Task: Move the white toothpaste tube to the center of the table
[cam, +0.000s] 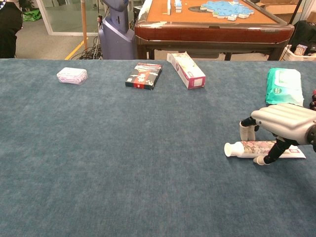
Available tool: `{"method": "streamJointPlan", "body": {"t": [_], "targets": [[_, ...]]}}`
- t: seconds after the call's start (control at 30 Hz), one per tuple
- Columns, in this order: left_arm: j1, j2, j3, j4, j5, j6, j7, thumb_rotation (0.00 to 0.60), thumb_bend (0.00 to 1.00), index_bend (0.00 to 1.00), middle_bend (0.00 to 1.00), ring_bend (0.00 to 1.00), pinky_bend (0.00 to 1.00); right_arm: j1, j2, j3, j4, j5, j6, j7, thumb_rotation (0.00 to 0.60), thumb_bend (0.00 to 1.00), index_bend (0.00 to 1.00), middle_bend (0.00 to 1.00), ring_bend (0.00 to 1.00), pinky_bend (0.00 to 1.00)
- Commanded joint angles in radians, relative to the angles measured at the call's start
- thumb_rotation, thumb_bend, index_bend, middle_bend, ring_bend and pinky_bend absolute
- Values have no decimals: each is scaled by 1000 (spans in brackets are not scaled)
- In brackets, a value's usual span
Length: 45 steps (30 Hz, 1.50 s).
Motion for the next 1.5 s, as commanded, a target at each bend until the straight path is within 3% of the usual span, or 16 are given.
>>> {"method": "streamJointPlan", "body": {"t": [0.03,0.3,0.63,0.83,1.13,1.5], "targets": [[1,0,0,0,-2,1,0,600,111,355,467,442,33,2,2,-2,1,3,0,-2,600,253,430,440,288,270],[2,0,0,-1,-7,-8,-1,600,111,351,464,441,33,11,8,-14,0,21,-6,-23,600,297,461,460,298,270],[1,6,-1,-11,-9,-15,-2,600,111,348,460,441,33,55,19,-17,-10,51,-39,-84,600,659,598,562,449,405],[-12,25,-6,-33,-5,-31,3,600,111,347,460,440,33,99,37,5,-30,84,-89,-77,600,796,698,639,540,434],[-72,69,-32,-60,17,-83,10,600,111,347,459,440,33,188,112,49,-83,169,-210,-23,600,891,795,711,635,434],[-223,135,-59,-66,75,-254,-41,600,111,325,483,459,33,357,244,109,-139,285,-406,77,600,999,846,754,666,434]]}}
